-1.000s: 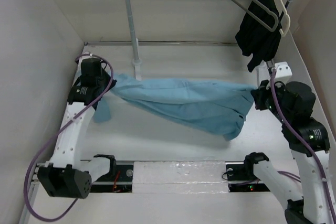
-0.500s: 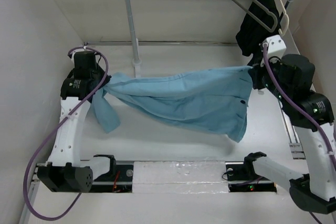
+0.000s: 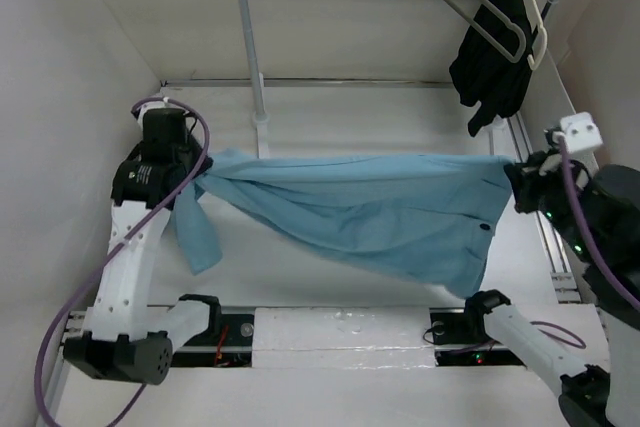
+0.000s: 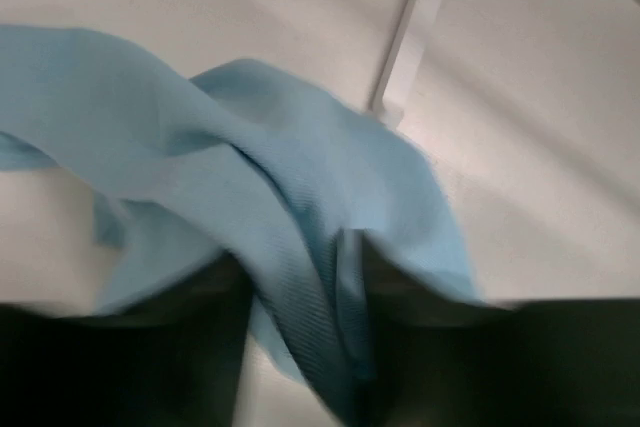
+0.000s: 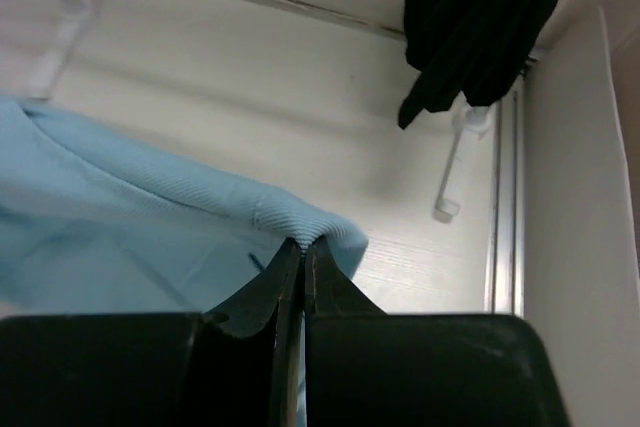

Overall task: Place the trousers on the hanger
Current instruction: Flatten out the trousers at the center of the board.

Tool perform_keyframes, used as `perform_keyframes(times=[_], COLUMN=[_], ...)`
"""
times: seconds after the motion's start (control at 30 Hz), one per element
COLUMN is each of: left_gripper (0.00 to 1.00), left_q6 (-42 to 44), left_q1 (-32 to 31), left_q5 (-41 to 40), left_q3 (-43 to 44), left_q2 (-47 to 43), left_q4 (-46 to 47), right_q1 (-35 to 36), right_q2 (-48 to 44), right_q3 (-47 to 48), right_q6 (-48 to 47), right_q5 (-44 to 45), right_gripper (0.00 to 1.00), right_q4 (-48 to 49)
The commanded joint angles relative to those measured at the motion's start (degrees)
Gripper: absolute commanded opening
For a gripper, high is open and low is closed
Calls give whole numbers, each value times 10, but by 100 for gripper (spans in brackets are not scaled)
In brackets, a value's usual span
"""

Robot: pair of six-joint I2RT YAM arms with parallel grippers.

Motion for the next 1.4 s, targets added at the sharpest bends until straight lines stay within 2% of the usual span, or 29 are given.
perform_keyframes(times=[0.0, 0.03, 0.07, 0.17, 0.23, 0.27, 0.37, 0.4, 0.5, 0.53, 0.6, 0.63, 0.77, 0.8, 0.93, 1.17, 1.27, 1.37], left_gripper=[52, 62, 78, 90, 90, 89, 82, 80, 79, 79, 80, 80, 81, 81, 66, 55, 46, 46], left_q6=[40, 35, 26, 17, 14, 11, -15, -36, -87, -122, -143, -154, -195, -195, -191, -199, -193, -190], left_q1=[11, 11, 11, 11, 11, 11, 61, 104, 169, 218, 270, 316, 380, 381, 381, 381, 381, 381], left_q5=[0, 30, 45, 98, 88, 71, 44, 46, 45, 49, 75, 95, 112, 112, 142, 161, 163, 170], left_q3=[-35, -59, -71, -91, -88, -93, -141, -157, -222, -255, -284, -302, -304, -299, -271, -269, -259, -255], left_q2=[71, 93, 102, 129, 140, 145, 126, 120, 86, 71, 60, 65, 132, 150, 231, 263, 281, 296], left_q4=[70, 81, 109, 139, 145, 145, 167, 175, 212, 223, 281, 297, 354, 361, 390, 450, 459, 464], right_q1=[-4, -4, -27, -88, -116, -126, -139, -139, -139, -139, -139, -139, -131, -131, -120, -91, -86, -73], right_q2=[43, 51, 59, 108, 129, 144, 163, 168, 169, 163, 133, 120, 99, 97, 92, 89, 83, 85], right_q3=[-121, -148, -196, -232, -245, -245, -229, -222, -203, -210, -227, -237, -277, -285, -308, -329, -345, -351], right_q6=[-19, -20, -19, -20, -7, 7, 15, 15, 16, 18, 20, 18, 17, 18, 14, 16, 22, 26], right_q5=[114, 150, 161, 122, 95, 87, 63, 60, 20, 6, -5, -1, -19, -27, -75, -78, -79, -72], right_gripper=[0, 0, 0, 0, 0, 0, 0, 0, 0, 0, 0, 0, 0, 0, 0, 0, 0, 0], right_q4=[97, 138, 158, 211, 227, 231, 236, 233, 215, 207, 200, 192, 171, 173, 199, 206, 208, 198])
